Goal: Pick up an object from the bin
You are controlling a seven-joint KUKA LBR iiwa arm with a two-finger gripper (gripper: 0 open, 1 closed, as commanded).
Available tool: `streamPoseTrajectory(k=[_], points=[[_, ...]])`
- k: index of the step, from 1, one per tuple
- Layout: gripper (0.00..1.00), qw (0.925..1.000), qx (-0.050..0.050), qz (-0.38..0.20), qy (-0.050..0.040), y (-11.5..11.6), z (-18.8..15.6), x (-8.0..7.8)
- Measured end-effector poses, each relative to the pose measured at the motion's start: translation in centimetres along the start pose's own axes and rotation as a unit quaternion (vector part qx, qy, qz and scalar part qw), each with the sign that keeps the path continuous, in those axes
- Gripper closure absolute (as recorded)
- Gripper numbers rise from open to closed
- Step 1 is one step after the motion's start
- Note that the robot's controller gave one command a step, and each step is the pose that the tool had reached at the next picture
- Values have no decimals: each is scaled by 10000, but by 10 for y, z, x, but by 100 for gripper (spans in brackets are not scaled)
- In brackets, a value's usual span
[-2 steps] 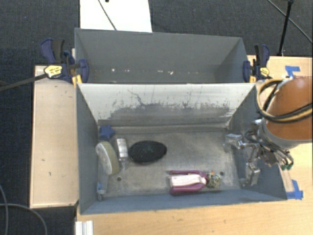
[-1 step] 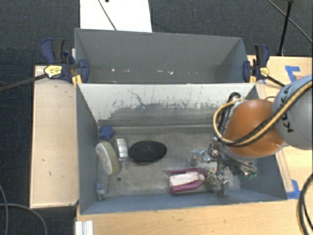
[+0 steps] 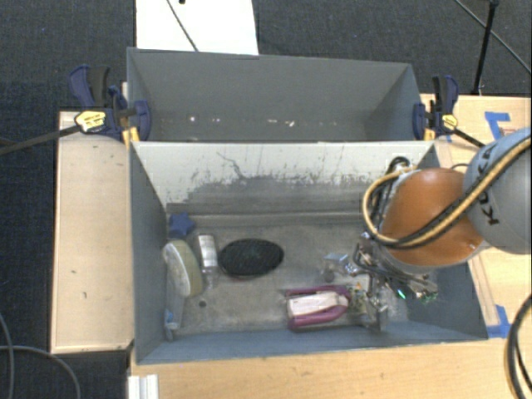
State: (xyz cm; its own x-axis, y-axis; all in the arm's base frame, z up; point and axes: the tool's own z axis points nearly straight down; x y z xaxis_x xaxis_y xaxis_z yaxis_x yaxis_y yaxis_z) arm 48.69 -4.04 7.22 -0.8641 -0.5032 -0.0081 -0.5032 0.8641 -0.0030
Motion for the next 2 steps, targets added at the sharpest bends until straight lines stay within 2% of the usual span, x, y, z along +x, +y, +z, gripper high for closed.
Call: streamPoseTrajectory(k=[1,2], points=[[100,10000,-8,-10,21,0,1,2],[0,10000,5,-18,-7,0,0,0]])
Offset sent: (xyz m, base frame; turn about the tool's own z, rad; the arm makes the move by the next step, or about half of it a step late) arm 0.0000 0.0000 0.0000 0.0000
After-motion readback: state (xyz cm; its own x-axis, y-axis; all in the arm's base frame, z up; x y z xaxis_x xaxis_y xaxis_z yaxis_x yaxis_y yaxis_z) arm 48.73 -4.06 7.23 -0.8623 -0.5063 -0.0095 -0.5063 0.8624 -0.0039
